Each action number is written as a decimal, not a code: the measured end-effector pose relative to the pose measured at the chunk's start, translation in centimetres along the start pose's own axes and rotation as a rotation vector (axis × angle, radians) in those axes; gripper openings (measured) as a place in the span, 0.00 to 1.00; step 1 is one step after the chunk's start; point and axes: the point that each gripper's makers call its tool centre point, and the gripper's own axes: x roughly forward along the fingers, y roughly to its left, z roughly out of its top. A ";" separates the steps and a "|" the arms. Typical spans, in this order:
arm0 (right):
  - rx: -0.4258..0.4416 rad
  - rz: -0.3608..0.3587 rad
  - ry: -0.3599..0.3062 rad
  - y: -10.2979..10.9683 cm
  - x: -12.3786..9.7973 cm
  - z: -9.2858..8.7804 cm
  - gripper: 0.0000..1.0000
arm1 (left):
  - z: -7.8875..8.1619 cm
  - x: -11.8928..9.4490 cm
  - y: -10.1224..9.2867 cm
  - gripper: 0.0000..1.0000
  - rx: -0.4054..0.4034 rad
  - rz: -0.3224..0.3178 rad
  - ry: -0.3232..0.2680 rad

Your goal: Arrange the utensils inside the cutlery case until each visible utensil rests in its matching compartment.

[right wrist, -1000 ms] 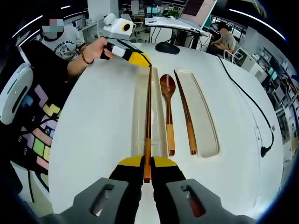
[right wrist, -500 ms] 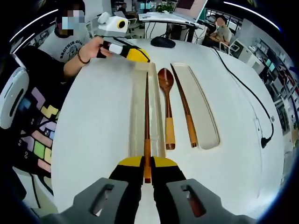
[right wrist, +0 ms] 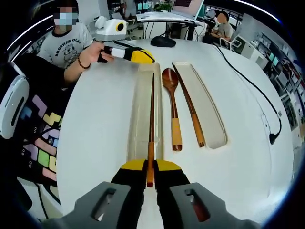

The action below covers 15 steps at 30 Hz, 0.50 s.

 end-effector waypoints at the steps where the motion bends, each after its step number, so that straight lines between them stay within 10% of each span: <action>1: 0.000 -0.001 0.000 0.0 0.0 -0.1 0.05 | 0.0 0.0 0.0 0.04 0.001 0.000 0.000; 15: -0.045 0.030 0.006 0.3 0.8 0.1 0.05 | 0.0 -0.1 0.1 0.05 -0.005 0.001 -0.003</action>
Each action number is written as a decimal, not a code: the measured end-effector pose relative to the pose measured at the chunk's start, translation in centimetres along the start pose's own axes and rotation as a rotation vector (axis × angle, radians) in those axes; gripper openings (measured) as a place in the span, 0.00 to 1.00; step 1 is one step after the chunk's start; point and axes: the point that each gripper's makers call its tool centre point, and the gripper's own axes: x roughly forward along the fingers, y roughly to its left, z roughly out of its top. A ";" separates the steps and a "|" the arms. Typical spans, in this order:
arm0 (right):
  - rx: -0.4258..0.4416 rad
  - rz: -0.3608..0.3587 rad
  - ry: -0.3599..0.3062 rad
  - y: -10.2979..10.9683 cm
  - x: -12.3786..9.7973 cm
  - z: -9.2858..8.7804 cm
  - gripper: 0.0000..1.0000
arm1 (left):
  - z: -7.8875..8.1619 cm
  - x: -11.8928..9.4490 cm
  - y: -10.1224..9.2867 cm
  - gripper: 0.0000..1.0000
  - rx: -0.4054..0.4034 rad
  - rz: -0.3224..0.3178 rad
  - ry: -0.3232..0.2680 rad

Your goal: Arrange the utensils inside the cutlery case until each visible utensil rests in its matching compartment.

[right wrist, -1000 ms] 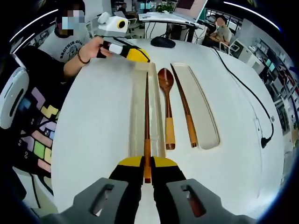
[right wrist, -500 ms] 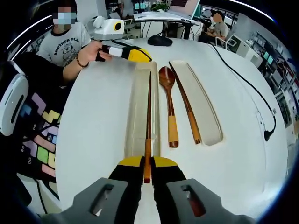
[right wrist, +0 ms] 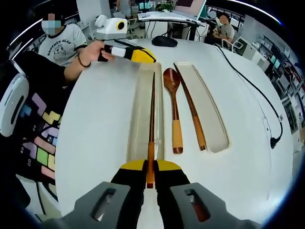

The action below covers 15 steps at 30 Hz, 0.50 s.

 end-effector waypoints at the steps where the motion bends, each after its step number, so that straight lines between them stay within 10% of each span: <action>1: 0.001 0.008 -0.007 0.4 0.0 0.3 0.05 | 0.0 0.0 0.0 0.05 0.000 0.000 -0.001; 15: 0.052 -0.018 -0.024 0.4 0.1 1.6 0.08 | 0.0 -0.1 0.1 0.05 0.000 0.005 0.005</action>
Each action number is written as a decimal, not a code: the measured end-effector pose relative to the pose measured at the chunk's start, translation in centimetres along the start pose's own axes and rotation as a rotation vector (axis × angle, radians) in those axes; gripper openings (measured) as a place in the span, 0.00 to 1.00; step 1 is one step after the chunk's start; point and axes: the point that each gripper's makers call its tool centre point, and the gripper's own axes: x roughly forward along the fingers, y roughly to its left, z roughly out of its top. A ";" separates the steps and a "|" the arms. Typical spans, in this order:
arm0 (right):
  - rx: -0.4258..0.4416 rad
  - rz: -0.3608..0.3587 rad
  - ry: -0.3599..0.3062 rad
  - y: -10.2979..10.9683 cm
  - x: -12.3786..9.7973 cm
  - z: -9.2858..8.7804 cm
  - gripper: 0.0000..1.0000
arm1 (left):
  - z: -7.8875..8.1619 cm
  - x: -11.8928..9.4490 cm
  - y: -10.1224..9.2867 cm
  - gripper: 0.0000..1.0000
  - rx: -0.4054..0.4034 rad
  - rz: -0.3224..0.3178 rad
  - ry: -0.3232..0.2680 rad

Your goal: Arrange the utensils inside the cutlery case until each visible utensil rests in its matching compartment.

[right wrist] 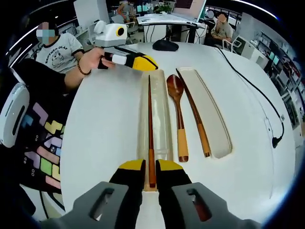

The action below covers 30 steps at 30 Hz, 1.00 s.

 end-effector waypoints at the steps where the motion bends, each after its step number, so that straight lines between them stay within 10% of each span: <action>1: 0.000 -0.006 -0.001 -0.1 -0.1 0.0 0.08 | 0.0 0.0 0.0 0.05 0.000 0.000 0.001; 18: -0.023 -0.082 0.028 -2.5 -1.4 0.5 0.11 | 3.2 -2.0 -0.3 0.08 0.109 0.003 0.023; 30: 0.000 -0.153 0.038 -5.8 -0.9 -0.3 0.11 | 4.1 -0.1 0.4 0.10 0.281 -0.026 0.201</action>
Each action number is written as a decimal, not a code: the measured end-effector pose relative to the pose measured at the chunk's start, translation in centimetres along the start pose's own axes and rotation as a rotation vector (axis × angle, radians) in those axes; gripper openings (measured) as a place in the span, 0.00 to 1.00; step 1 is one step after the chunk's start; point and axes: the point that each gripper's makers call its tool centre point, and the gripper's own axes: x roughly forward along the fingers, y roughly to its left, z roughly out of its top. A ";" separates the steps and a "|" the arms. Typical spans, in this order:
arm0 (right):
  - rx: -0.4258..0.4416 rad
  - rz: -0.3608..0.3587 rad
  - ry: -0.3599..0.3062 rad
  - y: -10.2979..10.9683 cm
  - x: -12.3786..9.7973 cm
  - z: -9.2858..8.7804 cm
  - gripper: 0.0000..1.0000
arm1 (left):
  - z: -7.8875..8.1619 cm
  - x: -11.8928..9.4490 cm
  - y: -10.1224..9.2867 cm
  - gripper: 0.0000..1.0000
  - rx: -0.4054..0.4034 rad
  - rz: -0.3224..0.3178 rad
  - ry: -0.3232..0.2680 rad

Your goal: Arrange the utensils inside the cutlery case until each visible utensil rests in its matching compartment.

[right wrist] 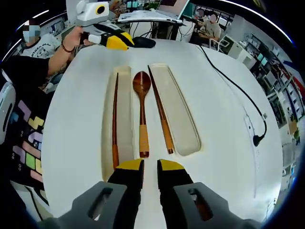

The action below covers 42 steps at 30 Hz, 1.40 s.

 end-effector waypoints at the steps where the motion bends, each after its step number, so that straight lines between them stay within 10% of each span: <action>1: -0.010 -0.001 0.004 -0.1 0.1 0.1 0.11 | -0.1 0.2 0.2 0.10 0.007 0.002 0.013; 21: -0.038 0.012 0.032 -1.9 3.1 1.2 0.11 | -4.8 2.6 3.5 0.14 0.188 -0.007 0.362; 42: 0.001 0.072 0.017 -2.3 4.0 0.1 0.10 | -5.8 4.4 3.9 0.16 0.193 -0.047 0.453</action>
